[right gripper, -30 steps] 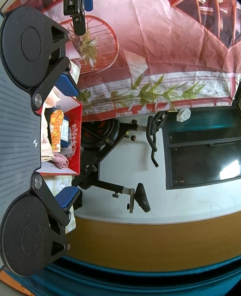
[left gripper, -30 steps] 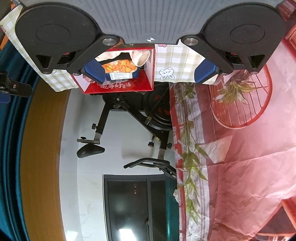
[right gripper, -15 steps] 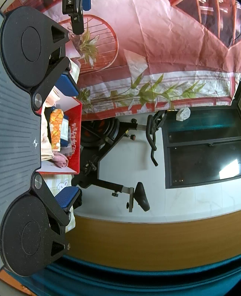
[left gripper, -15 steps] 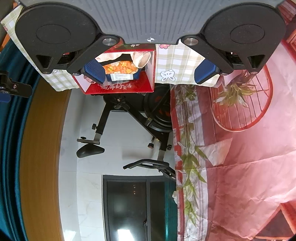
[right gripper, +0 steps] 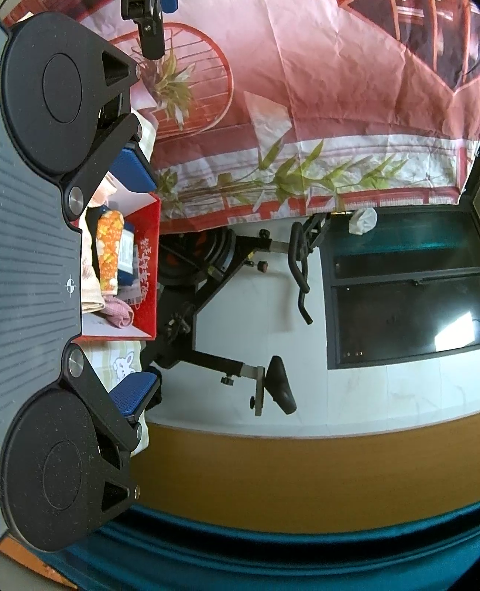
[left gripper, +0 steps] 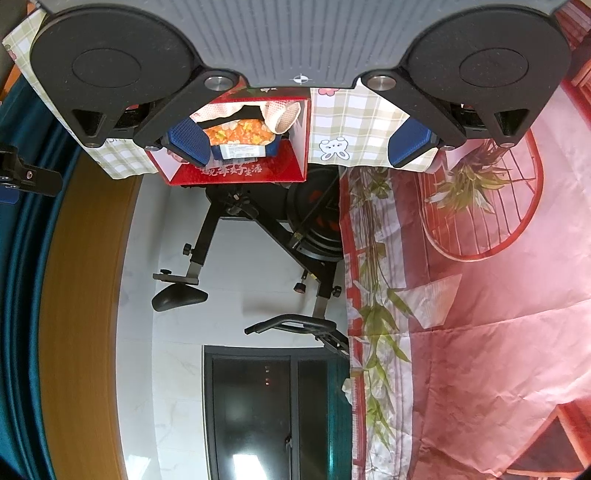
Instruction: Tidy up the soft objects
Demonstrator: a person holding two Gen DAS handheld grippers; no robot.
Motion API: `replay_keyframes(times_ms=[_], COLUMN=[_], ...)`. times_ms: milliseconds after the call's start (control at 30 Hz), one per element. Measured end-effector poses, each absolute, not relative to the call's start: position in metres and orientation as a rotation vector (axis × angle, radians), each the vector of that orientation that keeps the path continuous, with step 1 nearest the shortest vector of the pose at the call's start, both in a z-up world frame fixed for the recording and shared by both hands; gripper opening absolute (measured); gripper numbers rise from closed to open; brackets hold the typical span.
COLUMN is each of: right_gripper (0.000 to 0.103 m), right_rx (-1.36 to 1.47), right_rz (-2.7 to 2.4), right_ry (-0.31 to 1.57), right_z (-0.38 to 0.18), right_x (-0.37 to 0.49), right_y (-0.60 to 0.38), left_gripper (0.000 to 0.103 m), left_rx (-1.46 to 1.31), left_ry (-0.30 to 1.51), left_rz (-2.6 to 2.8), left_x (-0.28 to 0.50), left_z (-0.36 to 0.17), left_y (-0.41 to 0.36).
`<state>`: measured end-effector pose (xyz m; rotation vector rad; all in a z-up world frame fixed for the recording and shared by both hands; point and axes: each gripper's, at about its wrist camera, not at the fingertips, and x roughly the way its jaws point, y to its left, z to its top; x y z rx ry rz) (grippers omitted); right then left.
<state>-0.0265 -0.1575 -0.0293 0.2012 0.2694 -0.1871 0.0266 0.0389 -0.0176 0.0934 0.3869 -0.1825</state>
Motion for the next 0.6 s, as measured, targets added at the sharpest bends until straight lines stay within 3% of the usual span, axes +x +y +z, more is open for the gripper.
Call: replay_keyframes(times_ms=[600], right_gripper=[0.103], right_rx=[0.197], right_rz=[-0.192], right_ry=[0.271], right_z=[-0.0294], right_x=[-0.0264], right_y=[-0.158], left_gripper=[0.103], left_rx=[0.072], left_ry=[0.385], left_rz=[-0.2], left_x=[0.025], left_z=[-0.0172], left_y=[0.0384])
